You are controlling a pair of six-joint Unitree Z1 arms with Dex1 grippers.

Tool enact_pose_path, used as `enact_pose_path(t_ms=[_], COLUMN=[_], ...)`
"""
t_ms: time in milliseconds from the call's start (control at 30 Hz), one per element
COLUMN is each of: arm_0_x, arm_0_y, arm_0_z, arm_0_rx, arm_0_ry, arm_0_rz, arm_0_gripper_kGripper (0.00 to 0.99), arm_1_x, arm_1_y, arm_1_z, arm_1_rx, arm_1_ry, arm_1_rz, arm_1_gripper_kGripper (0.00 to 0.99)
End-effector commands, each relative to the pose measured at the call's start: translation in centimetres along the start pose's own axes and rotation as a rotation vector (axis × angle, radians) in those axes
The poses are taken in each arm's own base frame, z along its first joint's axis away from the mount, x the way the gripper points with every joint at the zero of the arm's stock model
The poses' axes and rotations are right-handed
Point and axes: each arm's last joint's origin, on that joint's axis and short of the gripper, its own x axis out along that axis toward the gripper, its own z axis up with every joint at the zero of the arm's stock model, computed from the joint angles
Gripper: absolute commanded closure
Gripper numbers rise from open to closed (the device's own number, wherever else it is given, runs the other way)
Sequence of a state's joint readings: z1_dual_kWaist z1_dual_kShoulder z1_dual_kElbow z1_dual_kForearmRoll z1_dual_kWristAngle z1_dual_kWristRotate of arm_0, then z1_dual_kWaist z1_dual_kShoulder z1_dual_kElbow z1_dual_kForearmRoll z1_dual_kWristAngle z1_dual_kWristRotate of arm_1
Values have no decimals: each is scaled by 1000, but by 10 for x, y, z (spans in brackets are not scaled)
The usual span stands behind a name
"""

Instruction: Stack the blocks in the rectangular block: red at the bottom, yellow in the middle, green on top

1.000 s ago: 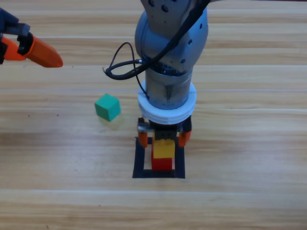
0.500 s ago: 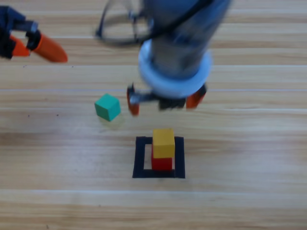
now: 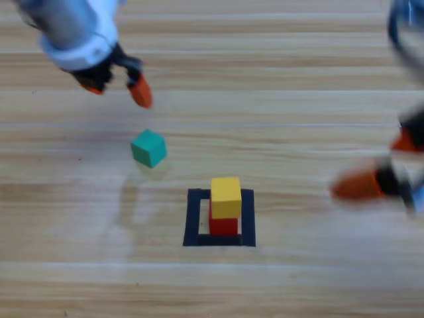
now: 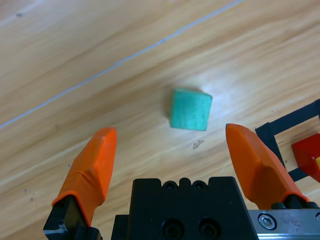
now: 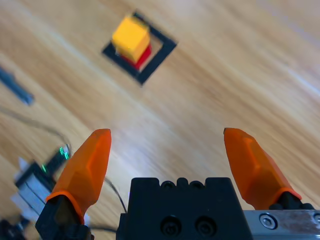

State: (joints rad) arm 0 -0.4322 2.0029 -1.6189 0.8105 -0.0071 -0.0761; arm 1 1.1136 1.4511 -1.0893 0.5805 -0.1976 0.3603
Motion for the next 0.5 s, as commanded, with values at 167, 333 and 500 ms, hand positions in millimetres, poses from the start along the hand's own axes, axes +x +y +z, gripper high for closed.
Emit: enact_pose_path(t_ms=[167,333,500], arm_0_x=[54,73,95], arm_0_y=[-30,-38,-44], arm_0_z=[-1,-1,-2], arm_0_rx=[128,127,122], arm_0_ry=[133,163,195], arm_0_rz=[-48,-15,30], arm_0_gripper_kGripper=[67,65,65], arm_1_x=[-5,-6,-5], arm_1_y=[-5,-4,-5], arm_1_z=[-42,-46,-47], arm_1_rx=[-235,-272,-277], arm_1_ry=[66,59,51], arm_1_rz=[290,337,339], arm_1_gripper_kGripper=[1,1,0])
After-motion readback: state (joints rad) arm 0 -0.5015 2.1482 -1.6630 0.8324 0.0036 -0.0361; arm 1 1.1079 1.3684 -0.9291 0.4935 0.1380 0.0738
